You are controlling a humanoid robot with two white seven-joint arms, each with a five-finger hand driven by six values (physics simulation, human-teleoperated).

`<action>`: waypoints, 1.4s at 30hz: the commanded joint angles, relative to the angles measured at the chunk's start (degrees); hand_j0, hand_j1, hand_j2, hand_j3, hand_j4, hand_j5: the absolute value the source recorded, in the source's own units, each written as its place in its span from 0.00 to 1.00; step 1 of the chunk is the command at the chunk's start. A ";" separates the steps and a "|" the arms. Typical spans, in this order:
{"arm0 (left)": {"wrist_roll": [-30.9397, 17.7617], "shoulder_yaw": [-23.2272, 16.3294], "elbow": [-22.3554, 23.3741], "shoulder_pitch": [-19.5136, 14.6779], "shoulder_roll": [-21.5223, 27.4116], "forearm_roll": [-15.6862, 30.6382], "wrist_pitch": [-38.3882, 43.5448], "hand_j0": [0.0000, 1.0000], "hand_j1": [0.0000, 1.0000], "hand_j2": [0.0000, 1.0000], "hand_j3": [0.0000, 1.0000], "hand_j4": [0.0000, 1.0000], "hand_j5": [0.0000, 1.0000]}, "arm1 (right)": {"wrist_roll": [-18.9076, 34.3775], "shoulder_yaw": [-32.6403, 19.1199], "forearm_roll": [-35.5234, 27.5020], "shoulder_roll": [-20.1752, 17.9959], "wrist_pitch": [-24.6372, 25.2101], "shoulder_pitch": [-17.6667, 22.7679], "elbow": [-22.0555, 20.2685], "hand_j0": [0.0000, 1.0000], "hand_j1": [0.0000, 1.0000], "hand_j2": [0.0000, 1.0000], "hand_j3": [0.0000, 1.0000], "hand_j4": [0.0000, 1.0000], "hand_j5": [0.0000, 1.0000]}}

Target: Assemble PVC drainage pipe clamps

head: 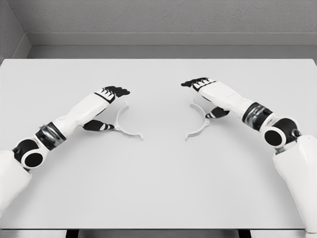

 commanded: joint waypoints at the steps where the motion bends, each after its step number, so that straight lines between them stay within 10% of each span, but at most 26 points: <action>1: 0.08 0.28 0.24 0.00 0.17 0.45 0.00 1.00 1.00 1.00 1.00 1.00 1.00 | -0.17 0.31 -0.27 0.28 0.66 -0.09 0.07 1.00 1.00 1.00 1.00 1.00 1.00; 7: -0.01 0.46 2.52 -1.93 0.52 0.45 0.00 1.00 1.00 1.00 1.00 1.00 1.00 | -0.43 -5.40 -0.27 -0.51 0.66 1.75 -2.12 1.00 1.00 1.00 1.00 1.00 1.00; 42: -0.01 -0.86 5.77 -3.52 -4.76 0.36 0.00 1.00 1.00 1.00 1.00 1.00 1.00 | 0.10 -0.48 -0.18 -0.25 1.62 4.48 -3.27 1.00 1.00 1.00 1.00 1.00 1.00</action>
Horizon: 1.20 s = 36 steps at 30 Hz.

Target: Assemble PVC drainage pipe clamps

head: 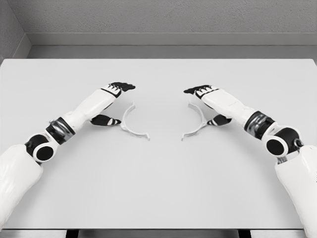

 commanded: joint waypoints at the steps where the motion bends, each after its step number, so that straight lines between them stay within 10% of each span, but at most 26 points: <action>1: -0.01 0.00 -0.11 0.00 -0.72 0.35 -0.01 1.00 1.00 1.00 1.00 1.00 1.00 | 0.00 0.75 -0.32 0.38 0.43 -0.09 0.01 1.00 1.00 1.00 1.00 1.00 1.00; 20: 0.08 0.26 -0.20 0.09 -2.04 0.44 -0.01 1.00 1.00 1.00 1.00 1.00 1.00 | -0.44 3.30 0.29 3.45 2.10 -5.10 4.32 1.00 1.00 1.00 1.00 1.00 1.00; 36: 0.08 1.67 0.24 -1.41 2.80 0.97 -0.01 1.00 1.00 1.00 1.00 1.00 1.00 | -0.61 4.88 3.54 9.78 2.81 -15.64 19.70 1.00 1.00 1.00 1.00 1.00 1.00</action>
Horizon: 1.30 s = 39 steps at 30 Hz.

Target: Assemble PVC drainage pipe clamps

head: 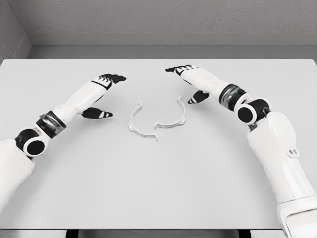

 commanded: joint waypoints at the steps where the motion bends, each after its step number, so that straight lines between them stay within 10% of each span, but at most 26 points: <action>1: 0.03 0.24 0.01 0.00 0.58 0.40 -0.01 1.00 1.00 1.00 1.00 1.00 1.00 | -0.03 0.11 0.20 1.02 0.08 -0.09 2.05 1.00 1.00 1.00 1.00 1.00 1.00; 39: 0.03 0.60 0.01 0.00 0.58 0.58 -0.01 1.00 1.00 1.00 1.00 1.00 1.00 | -0.30 1.96 2.40 8.22 0.17 -4.92 7.76 1.00 1.00 1.00 1.00 1.00 1.00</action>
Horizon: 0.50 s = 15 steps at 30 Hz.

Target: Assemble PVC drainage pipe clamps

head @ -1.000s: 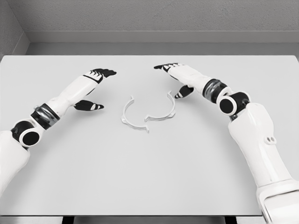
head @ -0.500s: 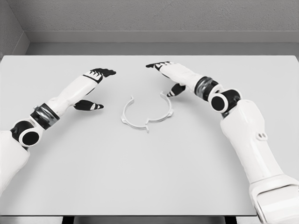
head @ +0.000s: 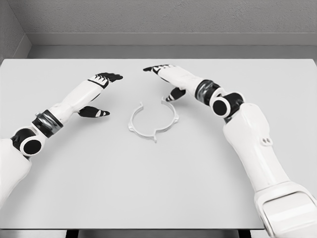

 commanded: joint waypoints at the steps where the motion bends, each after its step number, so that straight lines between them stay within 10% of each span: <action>1: 0.04 0.39 0.03 0.00 0.03 0.37 -0.01 1.00 1.00 1.00 1.00 1.00 1.00 | -0.01 -0.03 0.08 0.68 0.06 0.00 0.55 1.00 1.00 1.00 1.00 1.00 1.00; 11: 0.04 0.39 -0.06 0.09 0.03 0.37 -0.01 1.00 1.00 1.00 1.00 1.00 1.00 | -0.01 -0.12 0.08 0.68 0.15 -4.13 2.22 1.00 1.00 1.00 1.00 1.00 1.00; 15: 0.04 0.39 0.38 0.00 0.03 0.37 -0.01 1.00 1.00 1.00 1.00 1.00 1.00 | -1.15 -0.12 0.08 -1.08 -0.11 -7.29 8.99 1.00 1.00 1.00 1.00 1.00 1.00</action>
